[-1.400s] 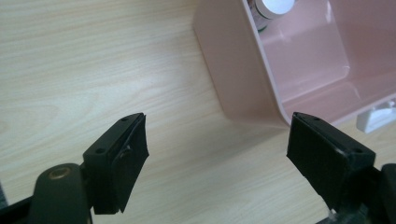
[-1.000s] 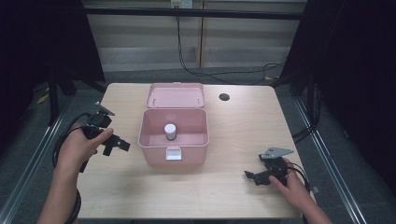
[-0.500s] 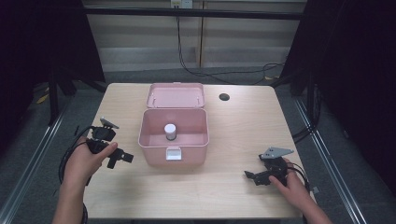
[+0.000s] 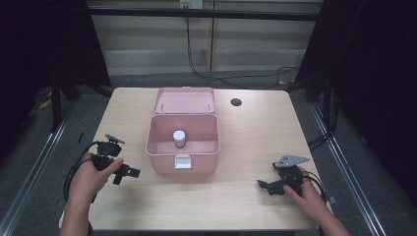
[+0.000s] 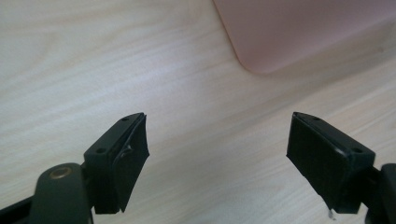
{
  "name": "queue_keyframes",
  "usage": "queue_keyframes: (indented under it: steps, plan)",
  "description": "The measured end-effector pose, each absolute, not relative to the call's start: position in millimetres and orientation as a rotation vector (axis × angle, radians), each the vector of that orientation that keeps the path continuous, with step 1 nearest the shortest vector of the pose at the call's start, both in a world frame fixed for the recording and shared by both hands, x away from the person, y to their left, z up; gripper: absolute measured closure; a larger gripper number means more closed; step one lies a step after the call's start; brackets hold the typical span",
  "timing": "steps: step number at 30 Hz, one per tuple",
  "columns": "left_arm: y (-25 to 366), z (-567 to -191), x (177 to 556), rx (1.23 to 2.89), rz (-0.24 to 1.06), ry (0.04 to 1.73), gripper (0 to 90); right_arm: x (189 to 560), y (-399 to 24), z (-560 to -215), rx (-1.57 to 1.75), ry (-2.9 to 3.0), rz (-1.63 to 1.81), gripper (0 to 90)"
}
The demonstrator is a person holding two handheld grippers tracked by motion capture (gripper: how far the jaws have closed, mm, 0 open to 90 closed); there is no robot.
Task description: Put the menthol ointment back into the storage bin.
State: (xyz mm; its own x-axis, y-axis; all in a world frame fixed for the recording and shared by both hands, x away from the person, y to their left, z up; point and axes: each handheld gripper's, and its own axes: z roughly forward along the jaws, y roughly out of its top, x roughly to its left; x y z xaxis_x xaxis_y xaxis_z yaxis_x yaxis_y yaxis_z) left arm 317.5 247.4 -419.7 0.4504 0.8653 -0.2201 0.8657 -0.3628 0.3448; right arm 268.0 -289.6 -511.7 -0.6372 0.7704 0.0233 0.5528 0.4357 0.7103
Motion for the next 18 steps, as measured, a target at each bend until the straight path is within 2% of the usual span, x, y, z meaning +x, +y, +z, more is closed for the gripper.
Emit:
queue_keyframes:
  steps: [18]
  plan:
    - [246.5, -456.6, 318.3, 2.35, 0.031, 1.396, 19.5, 268.0, -289.6, -511.7, 1.138, 2.388, 1.011, 6.8]
